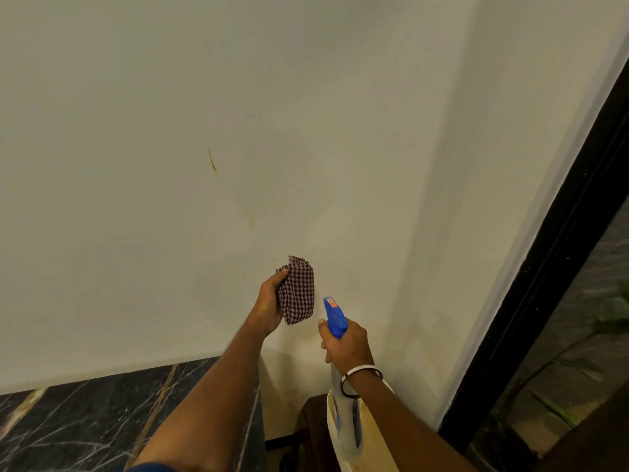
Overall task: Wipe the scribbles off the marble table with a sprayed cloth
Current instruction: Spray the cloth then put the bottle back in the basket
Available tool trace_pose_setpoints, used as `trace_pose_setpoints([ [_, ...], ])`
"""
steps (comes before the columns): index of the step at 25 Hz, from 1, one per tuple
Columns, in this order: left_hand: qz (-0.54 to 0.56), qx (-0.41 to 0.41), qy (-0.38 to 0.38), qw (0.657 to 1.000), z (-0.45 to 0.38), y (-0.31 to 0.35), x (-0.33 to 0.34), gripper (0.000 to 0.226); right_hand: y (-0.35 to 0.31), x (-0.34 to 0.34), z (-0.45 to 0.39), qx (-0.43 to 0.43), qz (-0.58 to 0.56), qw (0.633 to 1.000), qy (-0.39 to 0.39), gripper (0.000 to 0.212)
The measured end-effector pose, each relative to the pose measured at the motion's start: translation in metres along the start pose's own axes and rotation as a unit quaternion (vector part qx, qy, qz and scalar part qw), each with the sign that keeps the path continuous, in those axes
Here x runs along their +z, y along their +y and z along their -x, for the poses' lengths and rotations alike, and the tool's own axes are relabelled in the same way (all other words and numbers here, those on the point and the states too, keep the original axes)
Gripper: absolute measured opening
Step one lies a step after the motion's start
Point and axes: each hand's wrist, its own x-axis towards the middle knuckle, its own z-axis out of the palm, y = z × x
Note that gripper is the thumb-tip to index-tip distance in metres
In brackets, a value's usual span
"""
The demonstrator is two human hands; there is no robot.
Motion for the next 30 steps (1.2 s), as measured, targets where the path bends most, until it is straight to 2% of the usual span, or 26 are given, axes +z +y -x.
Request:
trace_pose_setpoints([
  [8,-0.003,-0.007,-0.027,1.0,-0.008,-0.001,0.007,0.024,0.01,0.004,0.008,0.001,0.043,0.999,0.007,0.02],
  [14,-0.001,-0.011,-0.044,0.999,-0.009,-0.001,0.011,0.024,0.012,-0.001,0.01,0.014,0.02,0.999,0.04,0.02],
  [20,0.012,-0.02,-0.061,0.998,-0.005,-0.002,0.014,0.025,0.011,0.001,0.019,0.007,0.054,0.998,0.014,0.02],
  [25,0.026,-0.025,-0.063,0.997,0.002,-0.011,0.02,0.028,-0.009,0.001,0.017,-0.019,0.01,1.0,0.01,0.016],
  [30,0.034,-0.029,-0.056,0.997,0.003,-0.016,0.022,0.03,-0.021,0.001,0.01,-0.011,0.039,0.999,-0.001,0.02],
])
